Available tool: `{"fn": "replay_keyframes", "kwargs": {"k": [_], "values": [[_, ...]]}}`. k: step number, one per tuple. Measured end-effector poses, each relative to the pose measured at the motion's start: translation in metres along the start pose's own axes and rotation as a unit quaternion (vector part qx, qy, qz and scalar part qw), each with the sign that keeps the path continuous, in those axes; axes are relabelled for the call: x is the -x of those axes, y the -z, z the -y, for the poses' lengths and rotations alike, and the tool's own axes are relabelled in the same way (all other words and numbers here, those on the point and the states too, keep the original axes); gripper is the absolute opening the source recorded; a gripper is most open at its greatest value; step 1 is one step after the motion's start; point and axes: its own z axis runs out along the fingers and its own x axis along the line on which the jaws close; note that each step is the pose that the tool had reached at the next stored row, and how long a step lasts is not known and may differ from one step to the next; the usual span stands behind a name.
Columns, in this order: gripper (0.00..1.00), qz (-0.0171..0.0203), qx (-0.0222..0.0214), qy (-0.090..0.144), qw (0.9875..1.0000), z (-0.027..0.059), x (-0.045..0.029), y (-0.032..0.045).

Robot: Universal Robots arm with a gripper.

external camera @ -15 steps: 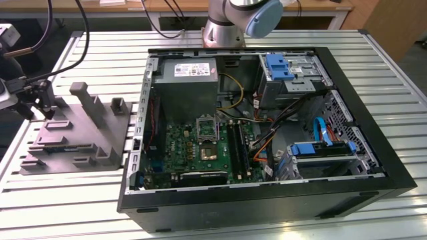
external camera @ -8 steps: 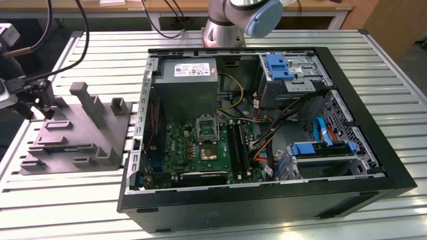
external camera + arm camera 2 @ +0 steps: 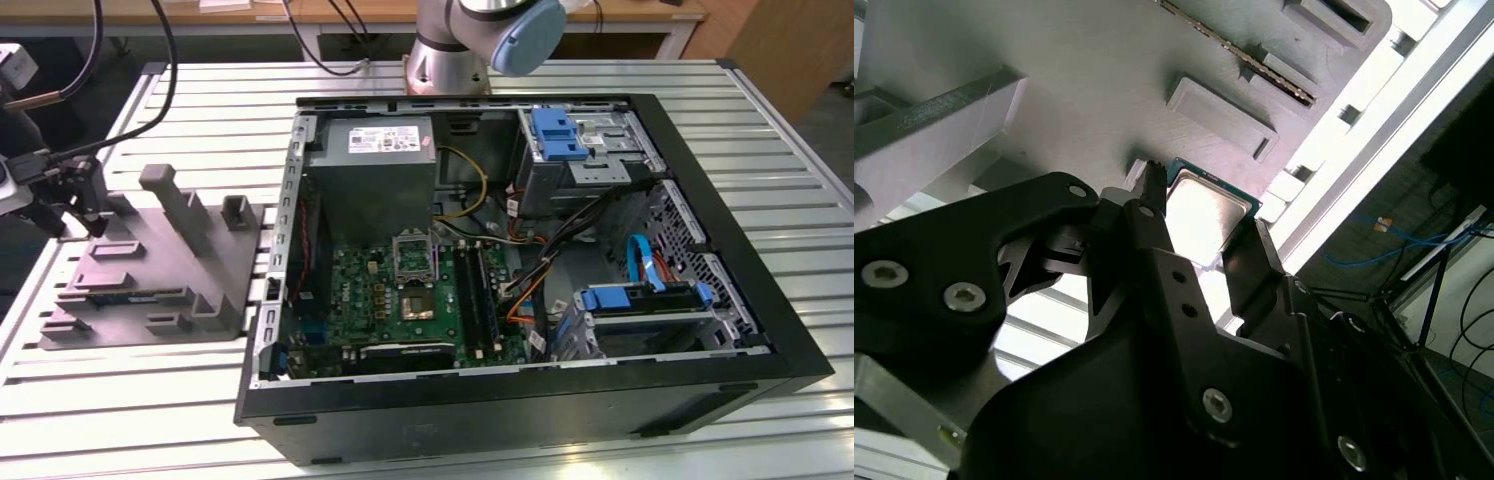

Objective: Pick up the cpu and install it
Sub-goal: 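Pick up the cpu and move it towards the insertion slot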

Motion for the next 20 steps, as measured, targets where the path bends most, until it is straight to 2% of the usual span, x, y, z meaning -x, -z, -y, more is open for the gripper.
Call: {"fn": "replay_keyframes", "kwargs": {"k": [20], "values": [[0.47,-0.0001,0.0000,0.000,1.0000,-0.0001,0.0001,0.0063]]}}
